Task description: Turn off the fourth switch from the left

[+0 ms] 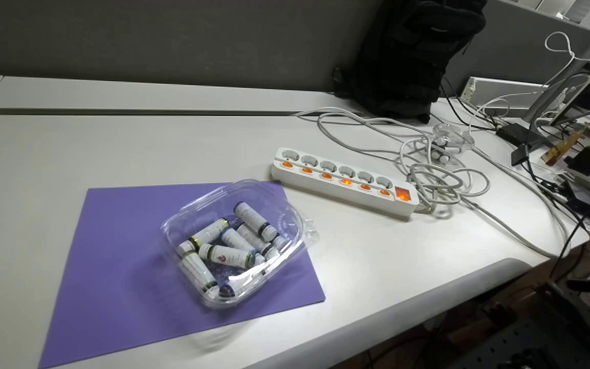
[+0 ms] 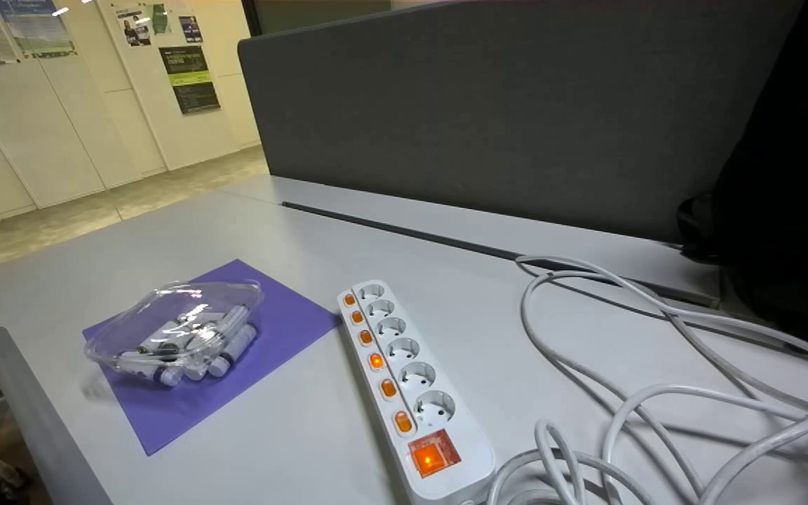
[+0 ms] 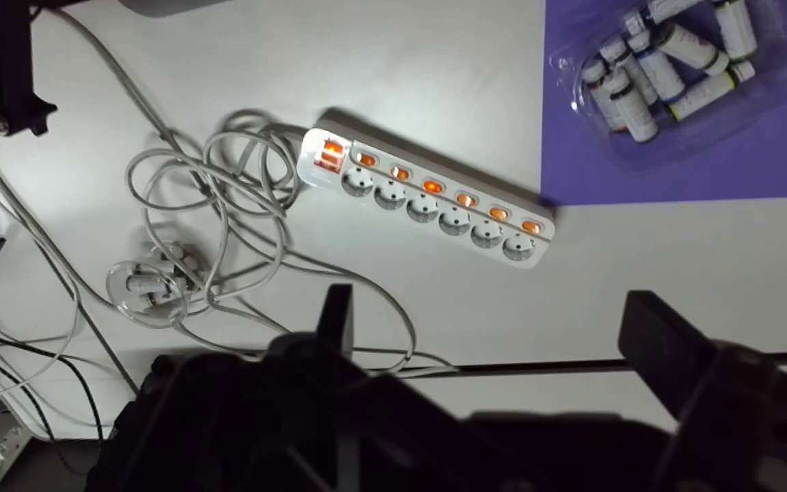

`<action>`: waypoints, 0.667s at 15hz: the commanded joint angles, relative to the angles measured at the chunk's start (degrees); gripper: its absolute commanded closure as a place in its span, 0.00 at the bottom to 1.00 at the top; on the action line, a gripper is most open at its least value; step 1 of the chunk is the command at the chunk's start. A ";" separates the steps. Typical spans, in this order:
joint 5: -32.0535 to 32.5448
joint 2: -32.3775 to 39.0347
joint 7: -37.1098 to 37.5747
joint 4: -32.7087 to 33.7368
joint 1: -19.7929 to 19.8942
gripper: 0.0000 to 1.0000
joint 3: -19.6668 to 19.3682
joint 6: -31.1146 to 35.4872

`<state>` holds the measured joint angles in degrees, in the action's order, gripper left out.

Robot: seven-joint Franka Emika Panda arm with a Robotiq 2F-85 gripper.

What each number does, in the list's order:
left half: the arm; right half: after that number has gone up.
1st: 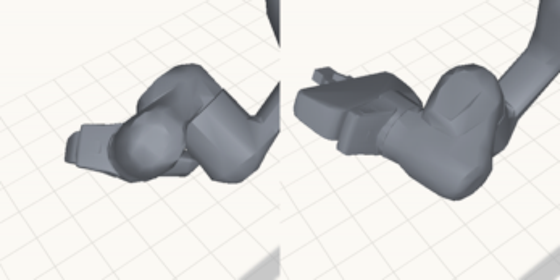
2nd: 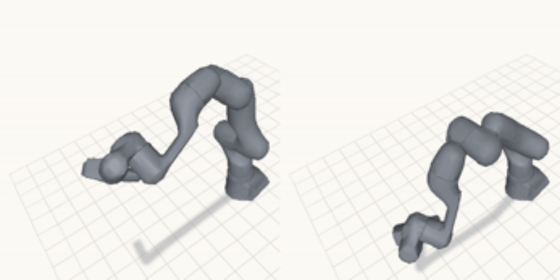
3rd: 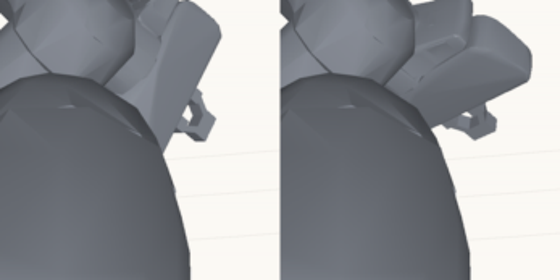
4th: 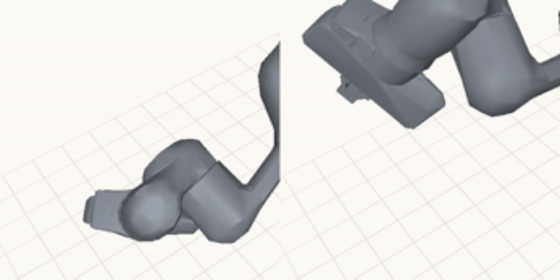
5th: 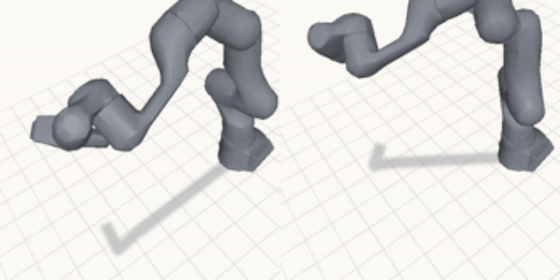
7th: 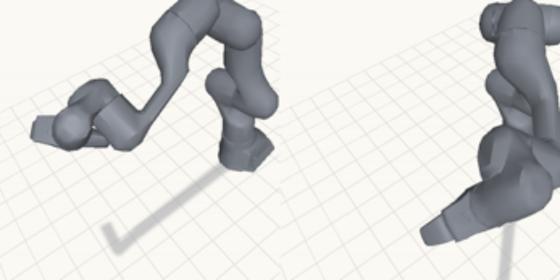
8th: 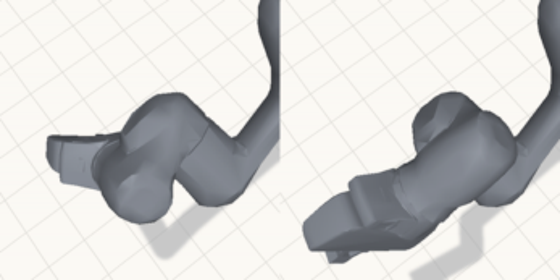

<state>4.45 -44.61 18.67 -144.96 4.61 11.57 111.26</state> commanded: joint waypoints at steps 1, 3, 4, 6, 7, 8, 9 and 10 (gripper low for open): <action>0.13 2.71 4.51 -2.30 1.20 0.00 -0.82 10.27; 0.87 6.96 6.42 -3.63 4.04 0.00 -1.51 16.32; 1.46 9.76 7.30 -4.11 5.88 0.00 -1.96 18.97; 2.20 15.07 8.56 -4.49 8.86 0.00 -2.73 23.68; 2.57 17.74 9.00 -4.21 10.01 0.00 -3.08 25.41; 3.42 20.51 9.44 -3.80 11.11 0.00 -3.35 27.25; 4.29 23.02 10.08 -3.31 11.94 0.00 -3.55 28.71; 5.34 25.57 10.48 -2.84 12.52 0.00 -3.75 30.00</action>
<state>6.61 -26.09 24.93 -150.42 15.88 8.39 138.61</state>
